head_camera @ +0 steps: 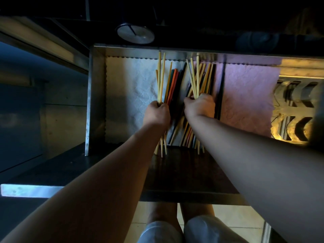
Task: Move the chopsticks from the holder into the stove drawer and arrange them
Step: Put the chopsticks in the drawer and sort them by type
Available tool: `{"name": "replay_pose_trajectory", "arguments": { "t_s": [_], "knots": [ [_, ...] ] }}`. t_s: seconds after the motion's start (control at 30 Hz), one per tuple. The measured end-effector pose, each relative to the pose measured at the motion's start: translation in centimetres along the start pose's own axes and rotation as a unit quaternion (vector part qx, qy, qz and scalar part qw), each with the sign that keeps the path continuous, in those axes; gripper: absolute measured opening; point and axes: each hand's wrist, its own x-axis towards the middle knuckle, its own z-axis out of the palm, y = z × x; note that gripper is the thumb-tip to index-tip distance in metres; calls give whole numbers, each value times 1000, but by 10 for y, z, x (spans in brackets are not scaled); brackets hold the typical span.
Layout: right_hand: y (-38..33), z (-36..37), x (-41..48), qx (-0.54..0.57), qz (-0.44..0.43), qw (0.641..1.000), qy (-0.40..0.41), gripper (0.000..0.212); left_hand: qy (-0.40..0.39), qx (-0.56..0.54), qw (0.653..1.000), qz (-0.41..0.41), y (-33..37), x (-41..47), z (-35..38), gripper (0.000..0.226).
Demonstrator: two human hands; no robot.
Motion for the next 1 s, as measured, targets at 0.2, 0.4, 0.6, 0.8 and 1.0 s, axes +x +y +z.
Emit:
{"name": "replay_pose_trajectory", "arguments": {
  "t_s": [0.2,0.4,0.6,0.8,1.0],
  "knots": [
    [0,-18,-5,57,21,998,-15,39,-2,10,1000,18,3,-5,5,14],
    [17,-35,0,97,-46,994,-35,33,-37,56,997,40,8,-18,21,25],
    [39,-40,10,190,-43,979,-55,26,-49,115,990,65,7,-18,41,11],
    [51,-44,21,227,-2,973,-53,33,23,195,978,69,11,-12,65,24],
    [59,-42,30,261,50,963,-50,31,33,226,971,70,12,-9,74,26]
  ]
}}
